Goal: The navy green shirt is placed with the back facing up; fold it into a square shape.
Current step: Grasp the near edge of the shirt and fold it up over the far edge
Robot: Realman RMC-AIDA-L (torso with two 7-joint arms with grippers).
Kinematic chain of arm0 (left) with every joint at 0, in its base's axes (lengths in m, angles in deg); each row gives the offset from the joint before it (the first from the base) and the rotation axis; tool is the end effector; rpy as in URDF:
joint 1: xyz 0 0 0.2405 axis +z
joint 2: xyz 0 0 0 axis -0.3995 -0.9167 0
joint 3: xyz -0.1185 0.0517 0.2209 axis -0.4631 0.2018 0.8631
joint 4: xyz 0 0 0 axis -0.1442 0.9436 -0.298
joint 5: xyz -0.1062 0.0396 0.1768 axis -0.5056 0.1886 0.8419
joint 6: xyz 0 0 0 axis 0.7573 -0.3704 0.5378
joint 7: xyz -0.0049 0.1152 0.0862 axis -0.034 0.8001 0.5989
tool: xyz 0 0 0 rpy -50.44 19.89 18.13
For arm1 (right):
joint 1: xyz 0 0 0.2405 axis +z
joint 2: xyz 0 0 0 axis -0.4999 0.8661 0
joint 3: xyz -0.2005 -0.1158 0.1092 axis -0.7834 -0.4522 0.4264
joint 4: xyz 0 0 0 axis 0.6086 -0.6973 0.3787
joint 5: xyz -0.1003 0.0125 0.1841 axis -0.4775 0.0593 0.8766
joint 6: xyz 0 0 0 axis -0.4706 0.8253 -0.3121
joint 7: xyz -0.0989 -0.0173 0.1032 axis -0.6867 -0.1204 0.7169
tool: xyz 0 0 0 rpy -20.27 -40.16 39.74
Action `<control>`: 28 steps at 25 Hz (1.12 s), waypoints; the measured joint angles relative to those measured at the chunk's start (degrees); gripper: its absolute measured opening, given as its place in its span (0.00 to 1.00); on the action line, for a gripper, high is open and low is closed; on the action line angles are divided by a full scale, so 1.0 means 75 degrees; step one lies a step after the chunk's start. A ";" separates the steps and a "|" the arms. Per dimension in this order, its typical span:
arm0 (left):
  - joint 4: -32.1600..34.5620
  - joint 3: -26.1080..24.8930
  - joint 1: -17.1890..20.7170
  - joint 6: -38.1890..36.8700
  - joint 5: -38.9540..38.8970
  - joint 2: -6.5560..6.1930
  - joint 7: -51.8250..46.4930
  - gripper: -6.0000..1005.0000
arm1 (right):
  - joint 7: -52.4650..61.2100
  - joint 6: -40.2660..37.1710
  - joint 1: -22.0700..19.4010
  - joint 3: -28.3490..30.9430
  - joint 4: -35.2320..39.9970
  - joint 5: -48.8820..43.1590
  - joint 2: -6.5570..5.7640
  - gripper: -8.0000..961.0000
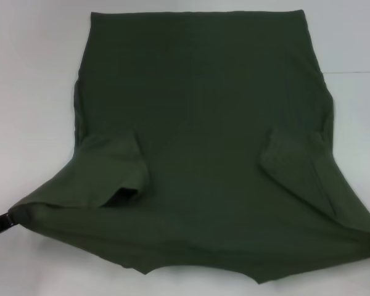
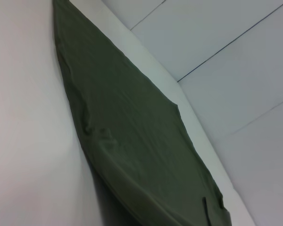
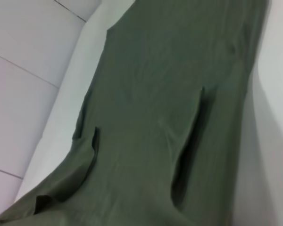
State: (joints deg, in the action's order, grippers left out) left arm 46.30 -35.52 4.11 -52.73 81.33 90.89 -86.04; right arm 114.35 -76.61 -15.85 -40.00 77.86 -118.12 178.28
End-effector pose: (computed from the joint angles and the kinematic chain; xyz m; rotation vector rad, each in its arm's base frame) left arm -0.3599 0.2373 0.0513 -2.0086 -1.6611 -0.9652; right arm 0.3921 0.2182 0.0565 -2.0417 1.7953 0.7668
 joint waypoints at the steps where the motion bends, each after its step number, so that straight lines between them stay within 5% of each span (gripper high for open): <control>1: 0.0004 -0.0024 0.0027 -0.0053 0.0000 0.0004 -0.0010 0.03 | -0.0055 -0.0097 -0.0062 0.0036 0.0003 0.0000 -0.0005 0.08; 21: 0.0100 -0.0330 0.0649 -0.0788 0.0051 0.0190 0.0083 0.03 | -0.0543 -0.0754 -0.0863 0.0339 0.0001 -0.0040 -0.0055 0.09; 28: 0.0082 -0.0329 0.0101 -0.0610 0.0020 -0.0033 -0.0056 0.03 | -0.0484 -0.0741 -0.0471 0.1280 -0.0004 -0.0009 -0.0099 0.10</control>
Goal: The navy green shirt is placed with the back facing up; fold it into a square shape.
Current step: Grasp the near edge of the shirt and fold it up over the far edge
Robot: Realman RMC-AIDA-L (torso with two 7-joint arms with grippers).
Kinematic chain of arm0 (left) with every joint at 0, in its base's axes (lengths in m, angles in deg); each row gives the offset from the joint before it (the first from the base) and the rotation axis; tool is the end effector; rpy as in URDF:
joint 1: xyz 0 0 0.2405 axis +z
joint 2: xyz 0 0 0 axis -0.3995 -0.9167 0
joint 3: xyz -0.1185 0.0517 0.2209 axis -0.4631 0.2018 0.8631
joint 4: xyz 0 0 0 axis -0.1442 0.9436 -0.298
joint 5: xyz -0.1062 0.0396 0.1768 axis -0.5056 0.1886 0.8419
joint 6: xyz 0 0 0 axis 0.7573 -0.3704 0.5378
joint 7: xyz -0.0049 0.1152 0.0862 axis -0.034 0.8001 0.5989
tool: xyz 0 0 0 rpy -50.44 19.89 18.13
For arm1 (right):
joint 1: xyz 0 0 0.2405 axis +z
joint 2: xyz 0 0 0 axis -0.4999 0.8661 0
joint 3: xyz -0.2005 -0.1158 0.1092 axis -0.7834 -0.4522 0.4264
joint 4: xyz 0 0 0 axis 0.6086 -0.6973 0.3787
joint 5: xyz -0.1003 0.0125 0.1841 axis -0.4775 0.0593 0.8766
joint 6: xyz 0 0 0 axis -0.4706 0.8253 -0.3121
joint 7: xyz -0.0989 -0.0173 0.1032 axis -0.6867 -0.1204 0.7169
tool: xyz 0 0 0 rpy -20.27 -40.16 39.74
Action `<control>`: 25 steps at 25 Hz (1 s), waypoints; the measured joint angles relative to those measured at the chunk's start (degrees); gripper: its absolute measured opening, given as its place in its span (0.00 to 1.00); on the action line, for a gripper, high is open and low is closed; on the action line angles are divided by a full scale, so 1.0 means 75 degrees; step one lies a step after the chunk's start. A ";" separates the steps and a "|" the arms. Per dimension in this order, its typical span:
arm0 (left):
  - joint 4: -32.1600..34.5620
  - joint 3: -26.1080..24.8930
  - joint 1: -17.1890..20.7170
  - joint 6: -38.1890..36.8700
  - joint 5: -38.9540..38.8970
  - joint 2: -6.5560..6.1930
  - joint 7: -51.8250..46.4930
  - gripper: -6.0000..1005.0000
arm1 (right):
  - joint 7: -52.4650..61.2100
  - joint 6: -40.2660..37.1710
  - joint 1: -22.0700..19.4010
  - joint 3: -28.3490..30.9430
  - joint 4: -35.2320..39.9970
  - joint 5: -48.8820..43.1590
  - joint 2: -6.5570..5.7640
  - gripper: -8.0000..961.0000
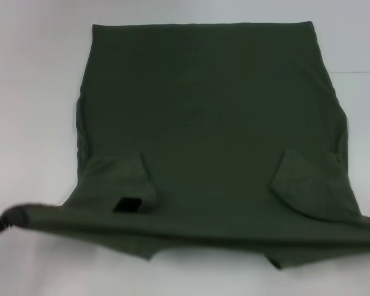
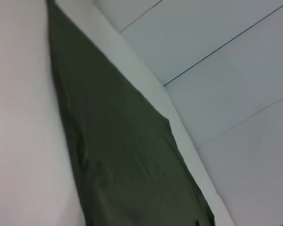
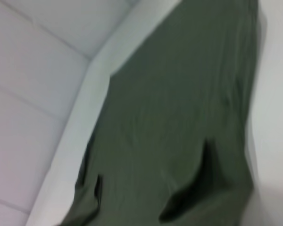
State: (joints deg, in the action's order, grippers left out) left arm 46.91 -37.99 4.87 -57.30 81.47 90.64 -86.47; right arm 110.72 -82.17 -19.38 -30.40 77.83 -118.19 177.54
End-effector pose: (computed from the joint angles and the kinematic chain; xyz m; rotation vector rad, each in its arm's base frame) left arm -0.3573 0.2259 0.0579 -2.0126 -1.6681 -1.0316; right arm 0.4018 0.1884 0.0783 -1.9378 1.7370 0.9103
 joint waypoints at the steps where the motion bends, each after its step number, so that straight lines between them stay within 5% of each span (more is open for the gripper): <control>1: -0.0012 -0.0001 -0.0124 0.0070 -0.0001 -0.0059 -0.0006 0.03 | 0.0001 0.0014 0.0134 0.0117 -0.0011 0.0000 -0.0005 0.10; 8: -0.0473 0.0067 -0.1332 0.1033 -0.0016 -0.0555 -0.0012 0.03 | 0.0039 0.0570 0.1510 0.0609 -0.0097 0.0043 0.0077 0.11; 13: -0.1046 0.0324 -0.2290 0.2698 -0.0019 -0.0860 0.0067 0.03 | 0.0046 0.1787 0.2531 0.0623 -0.0461 0.0456 0.0128 0.11; 25: -0.2103 0.1232 -0.3711 0.6487 -0.1016 -0.0878 0.1801 0.03 | -0.0908 0.5724 0.4398 -0.0118 -0.1269 0.0949 0.0501 0.13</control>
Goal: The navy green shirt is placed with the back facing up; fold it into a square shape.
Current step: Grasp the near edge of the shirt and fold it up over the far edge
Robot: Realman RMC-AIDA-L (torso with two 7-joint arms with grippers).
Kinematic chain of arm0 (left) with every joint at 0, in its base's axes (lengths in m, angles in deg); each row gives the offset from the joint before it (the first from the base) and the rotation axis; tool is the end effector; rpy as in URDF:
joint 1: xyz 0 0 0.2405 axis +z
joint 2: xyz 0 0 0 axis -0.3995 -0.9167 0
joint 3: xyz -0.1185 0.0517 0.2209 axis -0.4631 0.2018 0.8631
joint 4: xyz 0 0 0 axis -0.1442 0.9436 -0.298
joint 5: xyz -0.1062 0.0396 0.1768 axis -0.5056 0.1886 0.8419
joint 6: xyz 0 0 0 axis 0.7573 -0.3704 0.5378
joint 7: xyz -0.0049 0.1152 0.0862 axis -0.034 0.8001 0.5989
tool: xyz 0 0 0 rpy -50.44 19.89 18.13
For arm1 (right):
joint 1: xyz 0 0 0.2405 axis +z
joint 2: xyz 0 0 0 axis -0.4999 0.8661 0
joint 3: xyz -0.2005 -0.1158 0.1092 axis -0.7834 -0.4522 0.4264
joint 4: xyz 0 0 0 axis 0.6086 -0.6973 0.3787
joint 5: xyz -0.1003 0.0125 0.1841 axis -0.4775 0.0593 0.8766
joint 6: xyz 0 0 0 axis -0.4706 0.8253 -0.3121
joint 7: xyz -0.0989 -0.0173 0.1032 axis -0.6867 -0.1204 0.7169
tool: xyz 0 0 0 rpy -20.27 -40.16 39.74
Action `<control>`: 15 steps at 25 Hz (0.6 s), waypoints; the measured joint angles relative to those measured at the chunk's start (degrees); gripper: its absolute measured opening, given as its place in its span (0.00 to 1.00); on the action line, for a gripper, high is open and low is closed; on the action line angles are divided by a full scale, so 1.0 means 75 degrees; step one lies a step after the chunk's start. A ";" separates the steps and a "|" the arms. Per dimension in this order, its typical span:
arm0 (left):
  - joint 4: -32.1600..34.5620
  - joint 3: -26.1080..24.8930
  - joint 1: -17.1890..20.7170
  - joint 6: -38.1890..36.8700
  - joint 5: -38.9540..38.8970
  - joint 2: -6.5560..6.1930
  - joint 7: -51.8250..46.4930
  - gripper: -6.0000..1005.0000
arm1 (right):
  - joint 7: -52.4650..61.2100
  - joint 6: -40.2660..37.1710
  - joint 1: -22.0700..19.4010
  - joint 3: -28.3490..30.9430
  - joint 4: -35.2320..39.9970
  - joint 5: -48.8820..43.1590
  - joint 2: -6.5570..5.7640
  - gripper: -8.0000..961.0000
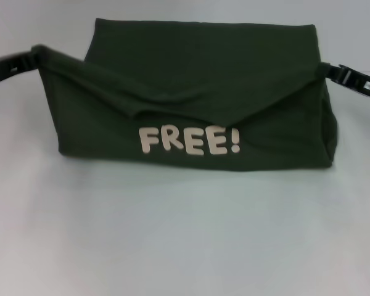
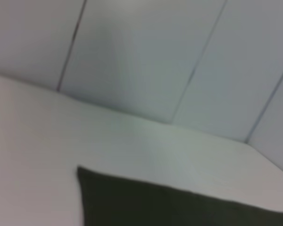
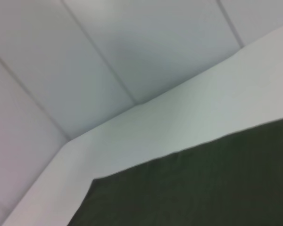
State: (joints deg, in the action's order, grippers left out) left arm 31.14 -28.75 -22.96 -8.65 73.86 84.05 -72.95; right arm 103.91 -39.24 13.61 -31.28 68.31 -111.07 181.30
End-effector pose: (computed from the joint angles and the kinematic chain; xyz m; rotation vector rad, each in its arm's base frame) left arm -0.2816 0.4516 0.0729 -1.9240 -1.0951 -0.7259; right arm 0.2932 0.4291 0.0395 -1.8648 1.3130 0.8532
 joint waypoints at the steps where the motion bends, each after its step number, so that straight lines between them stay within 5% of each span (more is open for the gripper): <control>1: -0.0092 0.0061 -0.0044 0.0186 -0.0214 0.0005 0.0236 0.03 | -0.0127 0.0248 0.0061 -0.0053 -0.0061 0.0161 0.0033 0.13; 15: -0.1040 0.0184 -0.0490 0.1273 -0.2125 0.0085 0.3019 0.03 | -0.1282 0.1659 0.0118 -0.0393 -0.0543 0.1987 0.0142 0.14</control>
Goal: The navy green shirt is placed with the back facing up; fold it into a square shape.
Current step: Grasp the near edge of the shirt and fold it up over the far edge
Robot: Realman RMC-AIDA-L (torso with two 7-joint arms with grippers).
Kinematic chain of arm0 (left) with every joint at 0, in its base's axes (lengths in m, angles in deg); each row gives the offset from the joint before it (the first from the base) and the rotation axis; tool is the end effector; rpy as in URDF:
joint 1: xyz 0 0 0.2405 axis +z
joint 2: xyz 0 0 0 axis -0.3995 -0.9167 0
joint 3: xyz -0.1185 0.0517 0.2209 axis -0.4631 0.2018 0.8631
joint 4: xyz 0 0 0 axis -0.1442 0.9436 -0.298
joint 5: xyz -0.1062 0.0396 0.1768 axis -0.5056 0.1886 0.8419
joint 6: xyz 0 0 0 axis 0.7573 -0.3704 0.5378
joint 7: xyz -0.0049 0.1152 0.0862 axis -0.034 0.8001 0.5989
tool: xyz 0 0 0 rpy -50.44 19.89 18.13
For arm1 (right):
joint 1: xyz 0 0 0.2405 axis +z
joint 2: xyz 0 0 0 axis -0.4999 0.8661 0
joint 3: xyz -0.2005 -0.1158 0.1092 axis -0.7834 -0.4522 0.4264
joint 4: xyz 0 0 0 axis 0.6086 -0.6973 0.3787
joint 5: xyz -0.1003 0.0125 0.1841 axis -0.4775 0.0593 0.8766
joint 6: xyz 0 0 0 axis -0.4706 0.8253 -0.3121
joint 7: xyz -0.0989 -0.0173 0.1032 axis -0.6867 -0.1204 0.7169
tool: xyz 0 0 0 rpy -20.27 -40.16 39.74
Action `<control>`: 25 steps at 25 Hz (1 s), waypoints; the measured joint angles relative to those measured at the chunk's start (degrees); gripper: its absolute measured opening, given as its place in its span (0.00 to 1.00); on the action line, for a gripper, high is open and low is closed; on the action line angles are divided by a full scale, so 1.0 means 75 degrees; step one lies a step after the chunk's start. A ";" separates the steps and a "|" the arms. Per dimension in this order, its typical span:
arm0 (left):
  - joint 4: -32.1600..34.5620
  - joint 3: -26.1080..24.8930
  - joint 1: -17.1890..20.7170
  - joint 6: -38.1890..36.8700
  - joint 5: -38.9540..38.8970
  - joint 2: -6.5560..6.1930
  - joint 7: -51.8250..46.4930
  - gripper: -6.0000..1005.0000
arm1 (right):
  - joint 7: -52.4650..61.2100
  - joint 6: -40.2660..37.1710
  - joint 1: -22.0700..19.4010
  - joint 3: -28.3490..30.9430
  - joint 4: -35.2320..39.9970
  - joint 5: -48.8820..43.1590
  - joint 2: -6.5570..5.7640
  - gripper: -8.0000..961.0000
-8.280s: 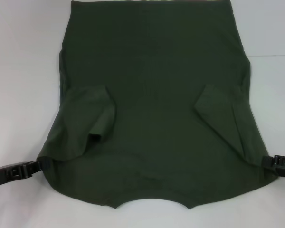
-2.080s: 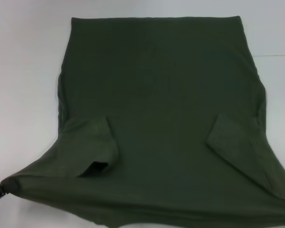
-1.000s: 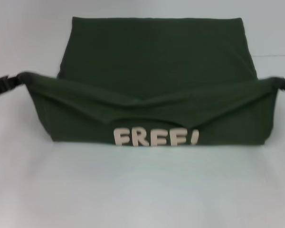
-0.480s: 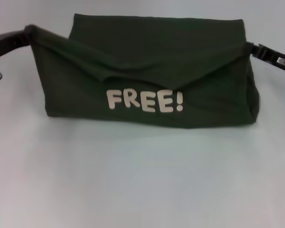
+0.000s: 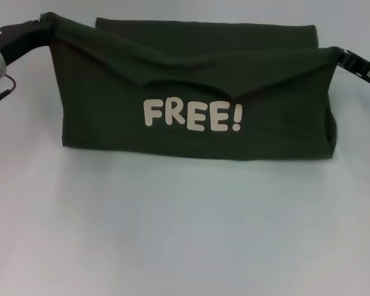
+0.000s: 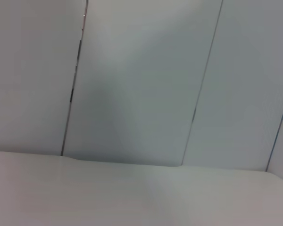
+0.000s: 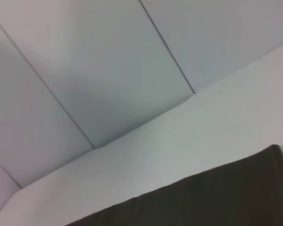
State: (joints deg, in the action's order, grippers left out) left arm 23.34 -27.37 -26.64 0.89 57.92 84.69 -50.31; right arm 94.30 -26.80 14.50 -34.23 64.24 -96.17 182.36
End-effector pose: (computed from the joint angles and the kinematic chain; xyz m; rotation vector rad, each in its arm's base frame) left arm -0.2553 0.4769 0.0581 -1.8670 -0.8479 -0.7240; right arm 0.2975 0.4451 0.0368 -1.6651 1.2683 0.8637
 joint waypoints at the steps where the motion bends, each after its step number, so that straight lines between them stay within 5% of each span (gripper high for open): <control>1: -0.0056 0.0000 0.0002 0.0022 -0.0035 0.0003 0.0112 0.03 | -0.0051 0.0054 -0.0001 -0.0002 -0.0036 0.0029 0.0007 0.14; 25: -0.0315 0.0048 -0.0003 0.0336 -0.0460 0.0244 0.1271 0.03 | -0.0851 0.0687 0.0099 -0.0041 -0.0346 0.0439 0.0160 0.17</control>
State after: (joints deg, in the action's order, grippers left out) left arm 20.98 -27.01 -26.66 3.41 54.47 86.52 -40.77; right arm 87.91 -21.65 15.24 -34.53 61.64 -92.87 183.56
